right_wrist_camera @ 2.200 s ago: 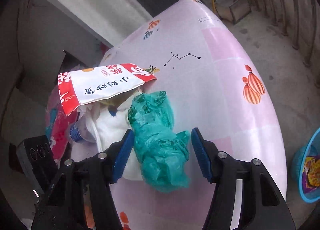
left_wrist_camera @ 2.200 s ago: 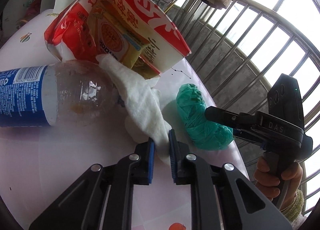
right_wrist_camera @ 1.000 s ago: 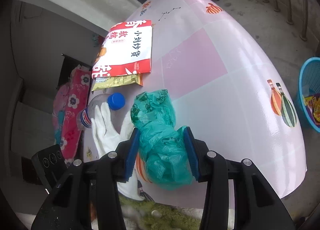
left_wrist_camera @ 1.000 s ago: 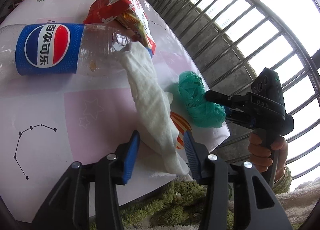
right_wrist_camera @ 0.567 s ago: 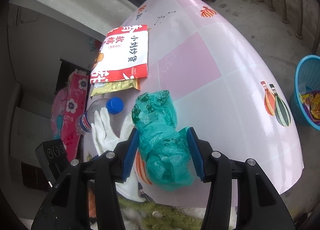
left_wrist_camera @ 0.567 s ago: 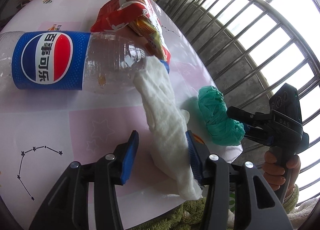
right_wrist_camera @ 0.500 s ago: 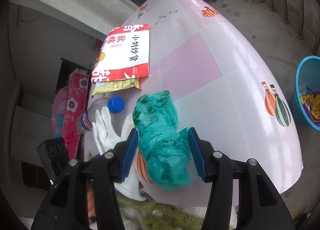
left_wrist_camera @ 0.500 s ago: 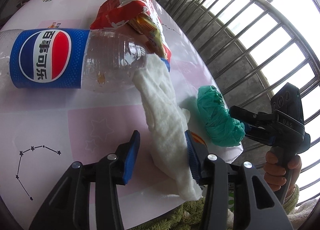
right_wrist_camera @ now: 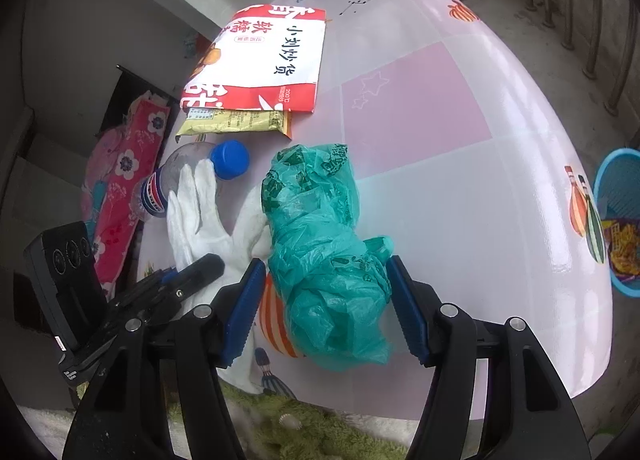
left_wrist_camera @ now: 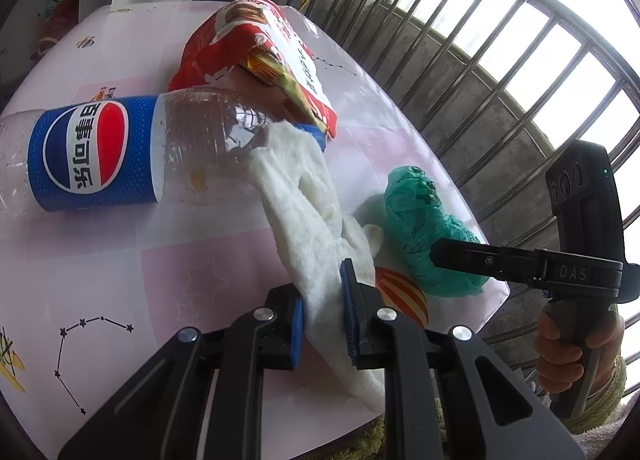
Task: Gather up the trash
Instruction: 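Lift the white glove and green bag and carry both toward the wastebasket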
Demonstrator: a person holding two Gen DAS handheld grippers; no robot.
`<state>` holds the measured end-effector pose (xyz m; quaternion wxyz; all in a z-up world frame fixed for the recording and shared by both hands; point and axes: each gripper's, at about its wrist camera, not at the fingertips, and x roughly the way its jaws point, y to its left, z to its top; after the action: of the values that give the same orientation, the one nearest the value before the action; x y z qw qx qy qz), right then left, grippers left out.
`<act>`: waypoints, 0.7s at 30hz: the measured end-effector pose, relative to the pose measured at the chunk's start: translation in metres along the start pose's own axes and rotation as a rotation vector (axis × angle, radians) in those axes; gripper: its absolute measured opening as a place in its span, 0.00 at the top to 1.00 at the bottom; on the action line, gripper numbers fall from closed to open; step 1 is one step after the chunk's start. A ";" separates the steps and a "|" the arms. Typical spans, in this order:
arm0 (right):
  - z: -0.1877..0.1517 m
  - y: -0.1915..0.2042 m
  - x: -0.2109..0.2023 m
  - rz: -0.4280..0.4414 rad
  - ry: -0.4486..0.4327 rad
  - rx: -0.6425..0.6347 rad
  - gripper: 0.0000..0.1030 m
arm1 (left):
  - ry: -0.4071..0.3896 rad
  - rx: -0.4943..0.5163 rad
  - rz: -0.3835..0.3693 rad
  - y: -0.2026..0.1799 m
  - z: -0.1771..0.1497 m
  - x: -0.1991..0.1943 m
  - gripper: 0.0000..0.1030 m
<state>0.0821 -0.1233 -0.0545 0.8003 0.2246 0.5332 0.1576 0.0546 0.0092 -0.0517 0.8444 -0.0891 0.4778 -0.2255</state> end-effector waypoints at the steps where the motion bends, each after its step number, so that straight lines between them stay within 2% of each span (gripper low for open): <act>1: 0.001 -0.001 0.000 0.002 0.000 0.004 0.48 | -0.003 0.006 0.006 -0.001 0.000 0.000 0.86; 6: 0.003 -0.009 -0.004 0.027 -0.009 0.033 0.52 | -0.021 0.033 0.025 -0.007 0.000 -0.002 0.89; 21: -0.002 -0.014 -0.028 0.079 -0.057 0.065 0.54 | -0.080 0.103 0.054 -0.025 -0.001 -0.018 0.91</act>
<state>0.0697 -0.1482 -0.0409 0.8005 0.2758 0.5058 0.1653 0.0387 -0.0046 -0.0296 0.8720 -0.0414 0.4338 -0.2230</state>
